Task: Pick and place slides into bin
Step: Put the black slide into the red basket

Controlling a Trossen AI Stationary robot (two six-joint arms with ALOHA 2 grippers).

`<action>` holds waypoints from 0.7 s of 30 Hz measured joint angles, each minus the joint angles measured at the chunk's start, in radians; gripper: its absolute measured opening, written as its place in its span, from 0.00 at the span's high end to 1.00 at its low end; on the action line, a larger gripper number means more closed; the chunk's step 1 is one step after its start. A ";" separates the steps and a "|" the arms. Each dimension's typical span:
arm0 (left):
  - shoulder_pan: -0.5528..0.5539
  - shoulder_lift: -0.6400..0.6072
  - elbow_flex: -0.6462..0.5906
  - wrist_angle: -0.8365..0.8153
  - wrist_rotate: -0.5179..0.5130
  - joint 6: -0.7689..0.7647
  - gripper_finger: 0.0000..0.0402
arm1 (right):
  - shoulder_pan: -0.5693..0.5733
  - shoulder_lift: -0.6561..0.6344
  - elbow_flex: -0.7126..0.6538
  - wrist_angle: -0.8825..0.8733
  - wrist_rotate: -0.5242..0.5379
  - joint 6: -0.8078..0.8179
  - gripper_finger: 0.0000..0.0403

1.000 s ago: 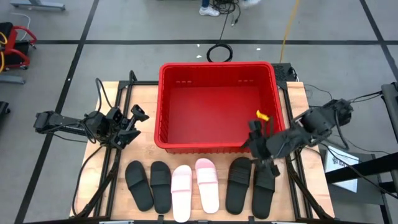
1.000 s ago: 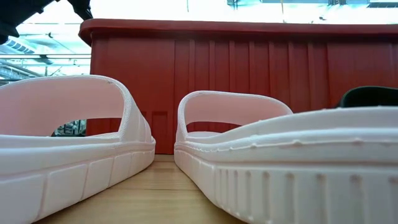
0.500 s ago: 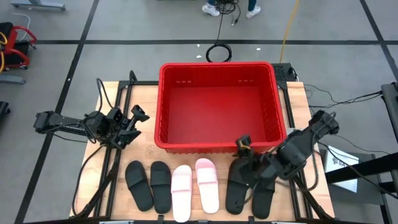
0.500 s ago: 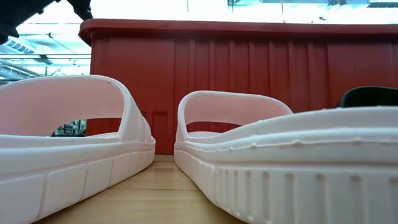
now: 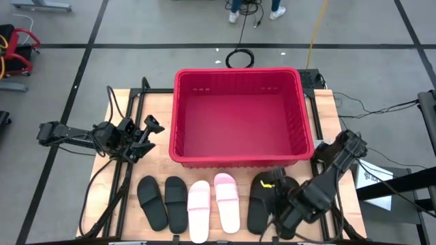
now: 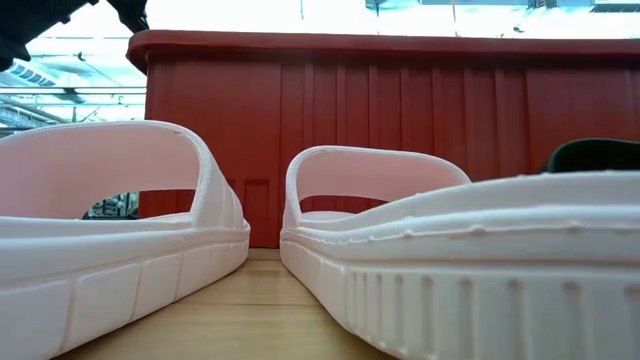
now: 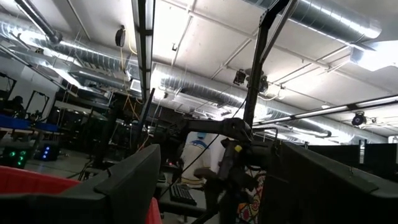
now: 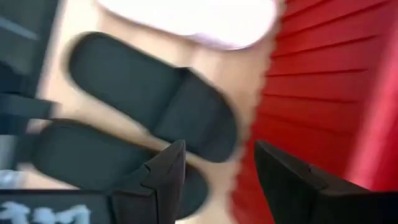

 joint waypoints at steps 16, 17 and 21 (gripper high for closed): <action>0.000 0.000 0.000 -0.009 -0.031 0.015 0.15 | 0.124 0.011 -0.284 0.187 -0.220 0.372 0.55; 0.000 0.000 0.000 -0.009 -0.034 0.019 0.15 | 0.122 0.011 -0.293 0.206 -0.220 0.380 0.55; 0.000 0.000 0.000 -0.009 -0.035 0.020 0.15 | 0.114 0.011 -0.320 0.273 -0.219 0.386 0.55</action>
